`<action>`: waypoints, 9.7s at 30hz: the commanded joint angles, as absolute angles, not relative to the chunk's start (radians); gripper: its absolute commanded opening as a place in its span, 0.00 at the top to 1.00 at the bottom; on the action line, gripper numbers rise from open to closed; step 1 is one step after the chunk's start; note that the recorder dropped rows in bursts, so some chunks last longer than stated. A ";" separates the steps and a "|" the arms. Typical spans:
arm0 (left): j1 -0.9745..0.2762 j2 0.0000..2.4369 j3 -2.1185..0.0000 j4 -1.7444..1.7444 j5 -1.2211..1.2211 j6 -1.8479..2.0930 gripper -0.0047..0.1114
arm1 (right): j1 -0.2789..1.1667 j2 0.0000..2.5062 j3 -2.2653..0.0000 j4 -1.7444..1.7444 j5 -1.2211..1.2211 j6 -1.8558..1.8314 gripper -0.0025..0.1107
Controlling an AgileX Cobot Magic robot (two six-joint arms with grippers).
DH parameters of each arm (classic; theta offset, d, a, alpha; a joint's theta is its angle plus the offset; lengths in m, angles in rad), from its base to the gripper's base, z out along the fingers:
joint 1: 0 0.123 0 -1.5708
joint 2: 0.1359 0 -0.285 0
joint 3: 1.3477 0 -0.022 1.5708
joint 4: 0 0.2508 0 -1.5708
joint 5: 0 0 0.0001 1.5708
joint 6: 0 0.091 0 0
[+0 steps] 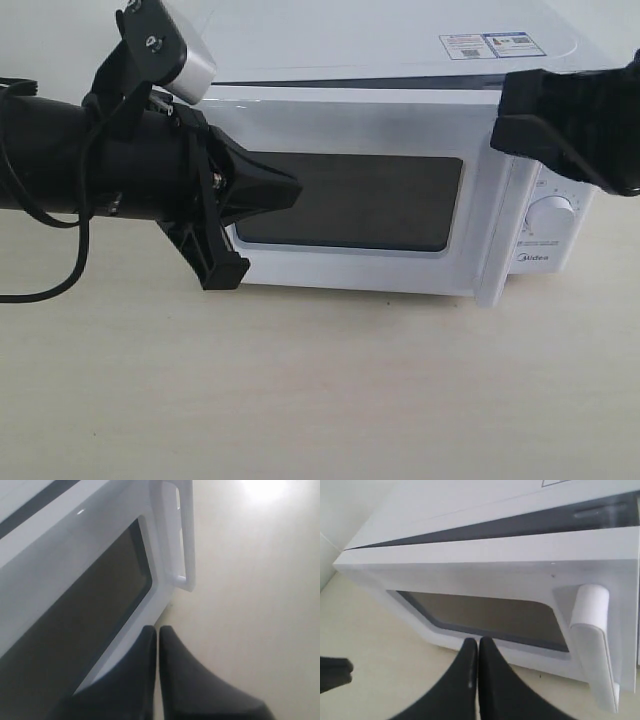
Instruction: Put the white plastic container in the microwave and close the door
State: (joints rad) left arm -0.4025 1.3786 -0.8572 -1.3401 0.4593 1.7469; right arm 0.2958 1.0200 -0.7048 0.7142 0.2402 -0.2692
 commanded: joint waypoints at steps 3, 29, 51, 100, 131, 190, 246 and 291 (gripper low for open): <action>-0.406 1.380 -0.862 -1.346 0.464 1.742 0.93 | 0.420 1.108 -0.709 0.720 0.008 -0.293 0.98; -0.406 1.380 -0.862 -1.346 0.441 1.742 0.93 | 0.520 1.397 -0.709 0.732 -0.427 -0.348 0.98; -0.406 1.380 -0.862 -1.346 0.441 1.742 0.93 | 0.520 1.467 -0.709 0.754 -0.638 -0.342 0.98; -0.406 1.380 -0.862 -1.346 0.437 1.742 0.93 | 0.521 1.339 -0.711 0.776 -0.413 -0.417 0.98; -0.406 1.380 -0.862 -1.346 0.435 1.742 0.93 | 0.521 1.008 -0.711 0.736 0.353 -0.497 0.98; -0.251 0.309 -0.575 -1.312 0.308 1.181 0.93 | 0.521 1.008 -0.711 0.736 0.362 -0.499 0.98; -0.033 0.000 0.000 -0.039 0.076 -0.145 0.93 | 0.521 1.008 -0.711 0.748 0.364 -0.499 0.98; 0.047 0.000 0.000 0.041 0.314 -0.028 0.93 | 0.521 1.008 -0.711 0.749 0.364 -0.499 0.98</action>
